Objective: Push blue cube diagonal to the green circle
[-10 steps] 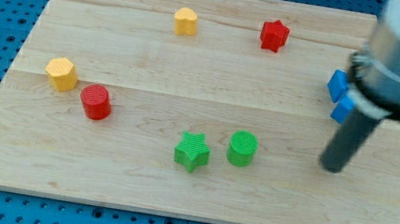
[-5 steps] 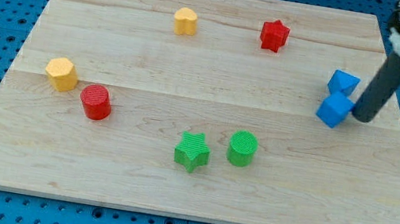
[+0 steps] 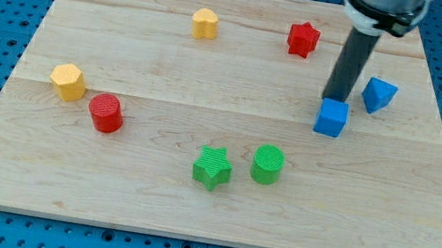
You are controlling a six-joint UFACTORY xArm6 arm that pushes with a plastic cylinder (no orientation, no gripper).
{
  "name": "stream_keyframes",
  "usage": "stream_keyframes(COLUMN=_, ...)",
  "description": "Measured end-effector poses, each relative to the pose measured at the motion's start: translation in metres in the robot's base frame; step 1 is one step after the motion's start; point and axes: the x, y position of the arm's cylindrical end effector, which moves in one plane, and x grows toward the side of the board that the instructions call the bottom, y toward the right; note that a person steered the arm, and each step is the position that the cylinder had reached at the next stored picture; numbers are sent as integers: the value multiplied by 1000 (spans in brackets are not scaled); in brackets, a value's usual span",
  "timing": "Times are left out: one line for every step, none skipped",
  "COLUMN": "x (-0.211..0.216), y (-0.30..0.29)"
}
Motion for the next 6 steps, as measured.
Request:
stream_keyframes(x=19, y=-15)
stream_keyframes(x=44, y=5)
stream_keyframes(x=43, y=2)
stream_keyframes(x=7, y=5)
stream_keyframes(x=-37, y=9)
stream_keyframes(x=-50, y=33)
